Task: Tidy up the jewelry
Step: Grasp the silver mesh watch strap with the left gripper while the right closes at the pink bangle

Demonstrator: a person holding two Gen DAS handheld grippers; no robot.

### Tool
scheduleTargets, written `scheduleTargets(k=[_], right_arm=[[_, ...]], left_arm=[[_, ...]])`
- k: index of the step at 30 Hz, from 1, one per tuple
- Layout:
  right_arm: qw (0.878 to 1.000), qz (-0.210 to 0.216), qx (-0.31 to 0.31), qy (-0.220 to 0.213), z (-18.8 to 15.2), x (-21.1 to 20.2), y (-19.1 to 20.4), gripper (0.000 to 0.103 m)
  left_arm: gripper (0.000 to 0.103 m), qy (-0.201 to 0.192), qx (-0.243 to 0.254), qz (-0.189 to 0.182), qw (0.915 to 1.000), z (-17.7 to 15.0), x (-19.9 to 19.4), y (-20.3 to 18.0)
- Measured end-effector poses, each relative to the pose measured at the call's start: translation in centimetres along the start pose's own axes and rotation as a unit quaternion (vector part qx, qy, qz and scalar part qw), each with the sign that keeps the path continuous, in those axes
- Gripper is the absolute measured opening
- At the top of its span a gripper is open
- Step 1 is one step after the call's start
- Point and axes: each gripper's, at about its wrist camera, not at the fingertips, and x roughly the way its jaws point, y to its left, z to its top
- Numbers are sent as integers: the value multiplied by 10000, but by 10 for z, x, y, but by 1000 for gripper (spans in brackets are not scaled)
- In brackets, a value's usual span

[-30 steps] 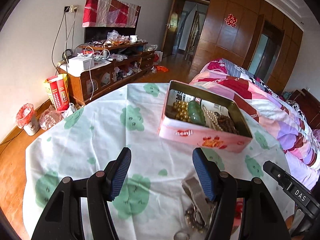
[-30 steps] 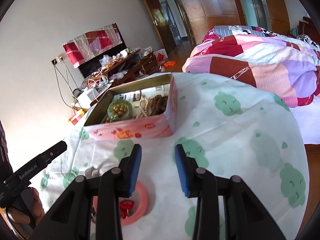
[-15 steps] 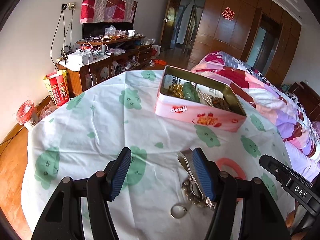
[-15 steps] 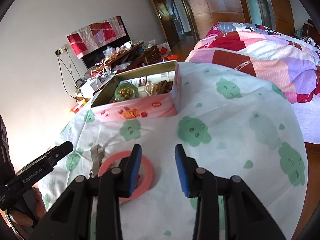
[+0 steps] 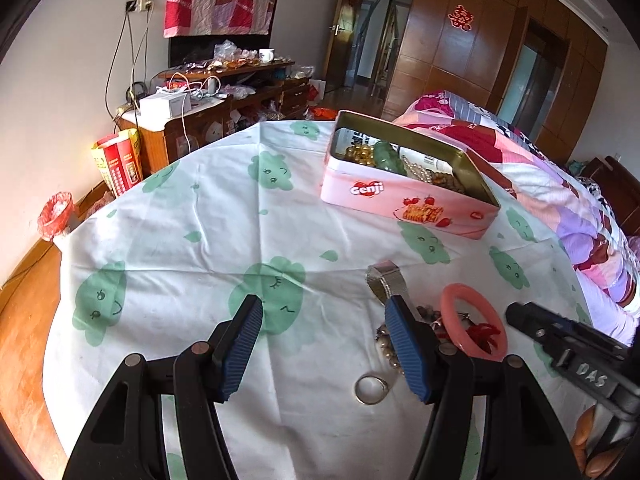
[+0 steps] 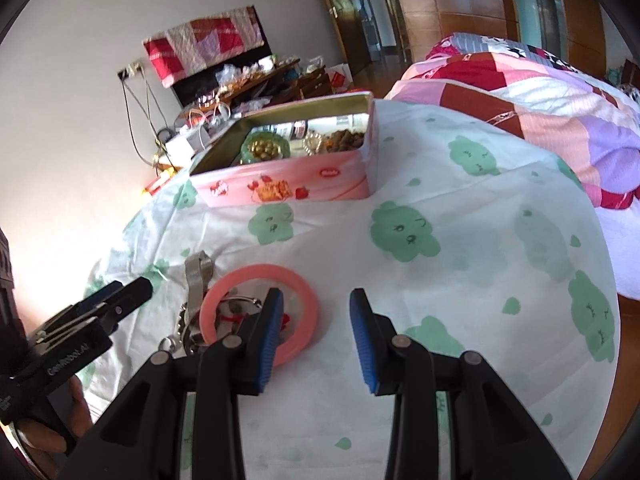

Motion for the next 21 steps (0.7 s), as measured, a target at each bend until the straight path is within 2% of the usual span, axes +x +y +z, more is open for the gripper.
scheduleTargets(k=[4, 6, 8, 9, 10, 11, 12, 16, 21], right_arm=[[9993, -4, -152, 333, 1, 18, 9, 38], [9985, -65, -274, 472, 0, 27, 14, 34], [9981, -138, -382, 459, -1, 27, 18, 32], [9980, -134, -419, 459, -1, 26, 19, 29], [9978, -124, -459, 470, -1, 26, 20, 18], [9974, -151, -503, 496, -2, 26, 20, 13], [9971, -163, -524, 524, -3, 26, 20, 13], [9987, -136, -448, 204, -3, 12, 17, 12], [9982, -333, -411, -267, 4, -8, 13, 13]], left_arm=[[64, -37, 30, 9, 10000, 1, -1, 0], [64, -23, 62, 6, 10000, 2, 0, -1], [64, 4, 83, -13, 10000, 4, 3, -3], [64, 16, 96, -33, 9999, 5, 4, -5], [64, 41, 125, -67, 9999, 6, 6, -8], [64, 55, 159, -96, 9998, 7, 8, -11], [64, 61, 191, -122, 9997, 8, 9, -14], [64, 156, 347, -245, 9990, 13, 21, -30], [64, 300, 493, -171, 9982, 16, 36, -43]])
